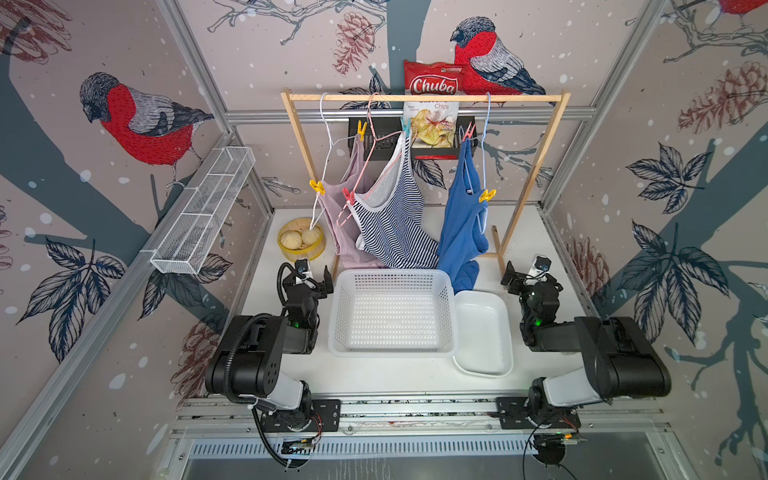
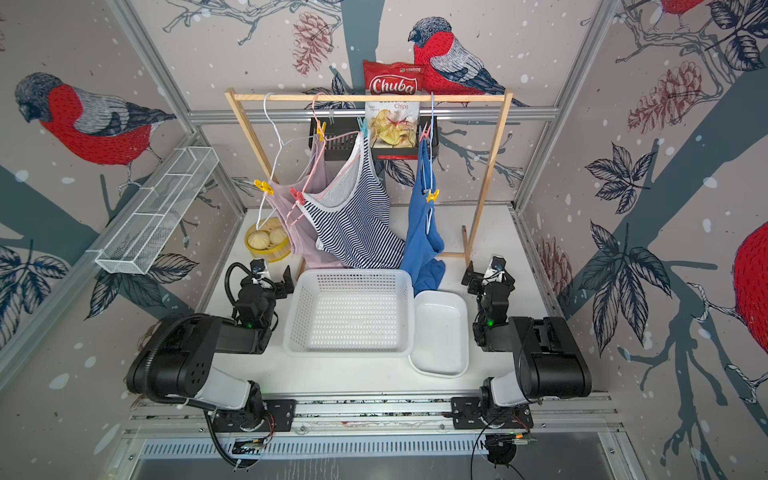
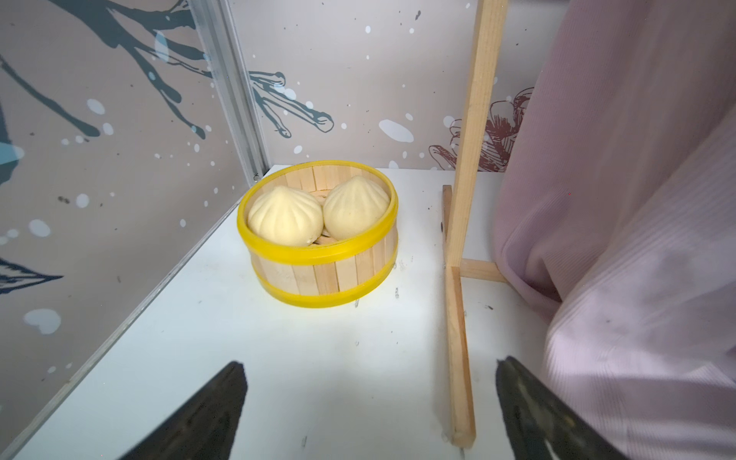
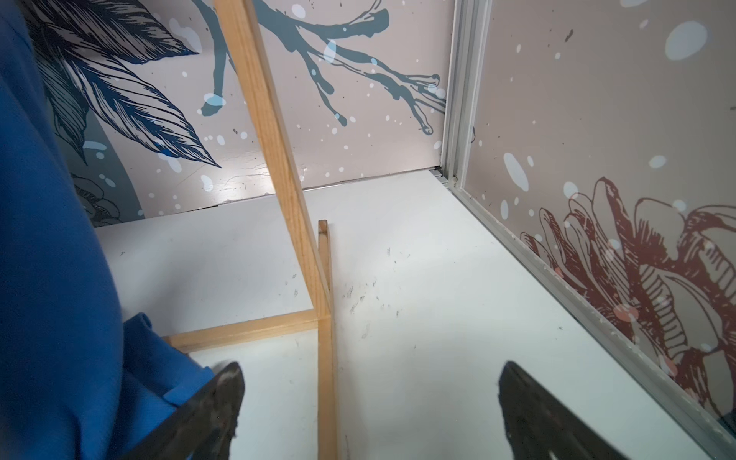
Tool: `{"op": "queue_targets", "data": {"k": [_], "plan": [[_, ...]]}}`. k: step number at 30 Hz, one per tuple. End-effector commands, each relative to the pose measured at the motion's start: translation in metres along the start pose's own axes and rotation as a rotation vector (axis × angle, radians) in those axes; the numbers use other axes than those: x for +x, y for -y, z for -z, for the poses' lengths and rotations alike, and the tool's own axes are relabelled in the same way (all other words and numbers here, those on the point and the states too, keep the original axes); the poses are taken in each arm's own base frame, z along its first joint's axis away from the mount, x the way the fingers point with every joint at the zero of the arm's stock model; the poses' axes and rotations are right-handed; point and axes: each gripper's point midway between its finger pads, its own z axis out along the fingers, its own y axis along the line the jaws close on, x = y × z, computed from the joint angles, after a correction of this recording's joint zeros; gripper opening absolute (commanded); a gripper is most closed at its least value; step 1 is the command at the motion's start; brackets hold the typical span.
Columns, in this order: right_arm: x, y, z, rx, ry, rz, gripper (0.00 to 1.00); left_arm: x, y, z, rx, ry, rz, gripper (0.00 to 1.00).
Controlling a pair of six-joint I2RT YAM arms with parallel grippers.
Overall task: Remove the clothespins securing tank tops to the hanger
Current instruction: Pick up the hanger from the clothesline.
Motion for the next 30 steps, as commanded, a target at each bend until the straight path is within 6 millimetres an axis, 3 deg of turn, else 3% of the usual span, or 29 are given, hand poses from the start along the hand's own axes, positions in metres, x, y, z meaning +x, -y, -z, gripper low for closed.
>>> {"op": "queue_targets", "data": {"k": [1,4,6,10,16,19,23,30], "plan": [[-0.02,-0.001,-0.002,0.071,-0.034,0.042,0.99,-0.026,-0.01,0.009,-0.049,0.067,0.036,0.96],[-0.043,-0.009,-0.001,0.063,-0.073,-0.039,0.99,-0.044,-0.019,0.017,-0.092,0.092,0.063,0.96],[-0.048,-0.018,0.0,0.017,-0.109,-0.078,0.99,-0.053,-0.019,0.019,-0.092,0.104,0.088,0.96],[-0.044,-0.026,0.007,-0.003,-0.162,-0.129,0.99,-0.067,-0.015,0.021,-0.065,0.085,0.176,0.96],[-0.041,-0.043,0.024,-0.127,-0.211,-0.218,0.99,-0.097,-0.011,0.045,-0.007,0.12,0.277,0.96],[-0.043,-0.046,0.032,-0.152,-0.258,-0.252,0.99,-0.122,-0.004,0.056,0.045,0.097,0.314,0.95],[-0.055,-0.054,0.052,-0.229,-0.261,-0.266,0.99,-0.161,0.006,0.072,0.119,0.111,0.312,0.95],[-0.075,-0.071,0.093,-0.408,-0.208,-0.302,0.99,-0.204,0.016,0.094,0.187,0.052,0.226,0.92]]}}
